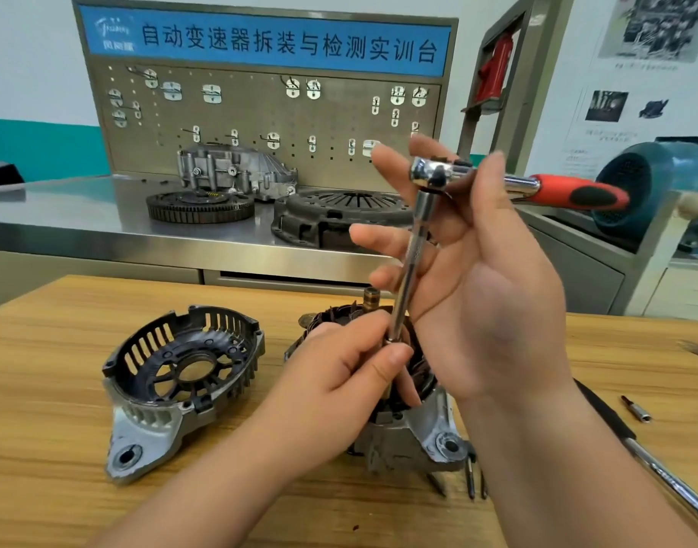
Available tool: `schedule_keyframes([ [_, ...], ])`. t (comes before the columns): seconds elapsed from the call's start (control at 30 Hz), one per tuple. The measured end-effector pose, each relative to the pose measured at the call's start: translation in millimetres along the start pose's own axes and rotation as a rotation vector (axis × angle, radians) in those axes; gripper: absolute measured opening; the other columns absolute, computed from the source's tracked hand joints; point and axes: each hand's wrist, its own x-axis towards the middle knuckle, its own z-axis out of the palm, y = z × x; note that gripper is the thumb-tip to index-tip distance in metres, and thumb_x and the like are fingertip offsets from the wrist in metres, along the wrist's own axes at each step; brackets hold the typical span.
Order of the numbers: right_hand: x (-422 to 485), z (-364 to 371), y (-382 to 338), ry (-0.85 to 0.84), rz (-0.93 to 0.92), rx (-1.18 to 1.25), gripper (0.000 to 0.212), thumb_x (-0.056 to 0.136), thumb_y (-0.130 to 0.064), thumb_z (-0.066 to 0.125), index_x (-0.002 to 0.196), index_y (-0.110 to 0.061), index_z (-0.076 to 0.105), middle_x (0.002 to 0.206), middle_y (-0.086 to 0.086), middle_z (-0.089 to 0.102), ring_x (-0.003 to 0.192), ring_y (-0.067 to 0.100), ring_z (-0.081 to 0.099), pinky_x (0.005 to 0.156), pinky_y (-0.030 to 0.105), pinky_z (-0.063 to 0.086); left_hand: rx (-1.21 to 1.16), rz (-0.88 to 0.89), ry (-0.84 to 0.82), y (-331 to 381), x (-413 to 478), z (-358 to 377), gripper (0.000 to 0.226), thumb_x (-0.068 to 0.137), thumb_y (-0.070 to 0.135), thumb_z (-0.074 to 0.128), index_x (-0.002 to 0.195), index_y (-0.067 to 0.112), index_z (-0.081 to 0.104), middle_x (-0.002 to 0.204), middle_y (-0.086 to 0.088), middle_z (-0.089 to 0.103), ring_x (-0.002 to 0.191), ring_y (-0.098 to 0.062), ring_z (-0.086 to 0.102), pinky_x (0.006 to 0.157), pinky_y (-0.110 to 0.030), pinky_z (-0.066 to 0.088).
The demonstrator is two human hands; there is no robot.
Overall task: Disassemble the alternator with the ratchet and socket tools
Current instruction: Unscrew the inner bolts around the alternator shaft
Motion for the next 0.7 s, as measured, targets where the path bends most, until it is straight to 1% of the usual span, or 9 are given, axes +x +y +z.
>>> schedule_keyframes([
  [0.1, -1.2, 2.5, 0.2, 0.017, -0.113, -0.122, 0.031, 0.093, -0.034, 0.045, 0.118, -0.025, 0.061, 0.117, -0.003, 0.07, 0.08, 0.018, 0.071, 0.057, 0.024, 0.054, -0.018, -0.042, 0.017, -0.7, -0.7, 2.1, 0.047, 0.084, 0.05, 0.041, 0.093, 0.009, 0.062, 0.074, 0.011, 0.071, 0.07, -0.023, 0.064, 0.082, -0.04, 0.049],
  [0.2, -2.3, 5.0, -1.2, 0.011, -0.214, -0.213, 0.034, 0.087, -0.031, 0.054, 0.12, -0.025, 0.061, 0.124, -0.004, 0.066, 0.085, 0.019, 0.071, 0.063, 0.024, 0.054, 0.007, -0.052, 0.009, 0.2, -1.0, 3.0, 0.05, 0.084, 0.053, 0.04, 0.098, 0.012, 0.062, 0.074, 0.012, 0.071, 0.072, -0.019, 0.064, 0.084, -0.044, 0.047],
  [0.23, -2.2, 5.2, -1.6, 0.006, -0.212, -0.202, 0.037, 0.084, -0.033, 0.055, 0.12, -0.025, 0.061, 0.126, -0.004, 0.065, 0.086, 0.02, 0.072, 0.063, 0.024, 0.054, 0.027, -0.047, 0.005, 0.5, -1.3, 2.9, 0.049, 0.084, 0.054, 0.038, 0.098, 0.014, 0.063, 0.076, 0.015, 0.07, 0.074, -0.016, 0.063, 0.085, -0.042, 0.047],
  [0.3, -1.4, 4.6, -1.9, -0.01, -0.157, -0.125, 0.039, 0.084, -0.036, 0.053, 0.122, -0.025, 0.059, 0.126, -0.005, 0.065, 0.083, 0.02, 0.072, 0.061, 0.023, 0.054, 0.069, -0.027, 0.012, 0.5, -2.3, 1.8, 0.045, 0.086, 0.054, 0.033, 0.099, 0.022, 0.062, 0.084, 0.023, 0.068, 0.08, -0.011, 0.059, 0.088, -0.027, 0.042],
  [0.37, -0.6, 3.0, -1.8, -0.03, -0.065, -0.018, 0.041, 0.086, -0.039, 0.047, 0.122, -0.021, 0.057, 0.121, -0.003, 0.068, 0.076, 0.019, 0.071, 0.057, 0.023, 0.055, 0.103, -0.01, 0.013, 1.1, -3.8, 1.1, 0.038, 0.087, 0.052, 0.03, 0.094, 0.028, 0.059, 0.085, 0.033, 0.063, 0.085, -0.004, 0.052, 0.078, -0.015, 0.035],
  [0.43, 0.5, 0.6, -2.6, -0.044, 0.016, 0.042, 0.048, 0.086, -0.045, 0.043, 0.122, -0.016, 0.055, 0.114, 0.0, 0.072, 0.069, 0.018, 0.07, 0.054, 0.023, 0.053, 0.117, 0.009, 0.009, 1.3, -4.1, 1.2, 0.039, 0.087, 0.051, 0.03, 0.089, 0.024, 0.059, 0.081, 0.034, 0.061, 0.085, -0.004, 0.05, 0.076, -0.016, 0.033],
  [0.53, 0.0, -2.4, -2.7, -0.049, 0.055, 0.061, 0.05, 0.086, -0.046, 0.039, 0.122, -0.015, 0.055, 0.107, 0.003, 0.074, 0.065, 0.016, 0.069, 0.053, 0.022, 0.051, 0.147, 0.019, 0.012, 1.2, -3.9, 3.6, 0.044, 0.086, 0.051, 0.03, 0.083, 0.017, 0.059, 0.076, 0.027, 0.064, 0.082, -0.01, 0.052, 0.079, -0.019, 0.034],
  [0.63, -0.5, -0.7, -2.6, -0.028, 0.006, 0.019, 0.045, 0.083, -0.045, 0.05, 0.12, -0.023, 0.06, 0.111, 0.002, 0.072, 0.074, 0.017, 0.07, 0.055, 0.023, 0.053, 0.142, -0.007, 0.033, 1.7, -3.7, 5.1, 0.042, 0.084, 0.052, 0.032, 0.082, 0.02, 0.059, 0.074, 0.025, 0.066, 0.081, -0.009, 0.053, 0.078, -0.021, 0.035],
  [0.7, -0.5, 0.4, -3.1, -0.01, -0.069, -0.067, 0.038, 0.078, -0.042, 0.057, 0.114, -0.032, 0.066, 0.116, -0.002, 0.07, 0.08, 0.018, 0.071, 0.058, 0.025, 0.055, 0.109, -0.037, 0.04, 1.4, -3.6, 5.5, 0.041, 0.082, 0.054, 0.034, 0.085, 0.022, 0.06, 0.074, 0.022, 0.067, 0.081, -0.01, 0.055, 0.081, -0.028, 0.039],
])
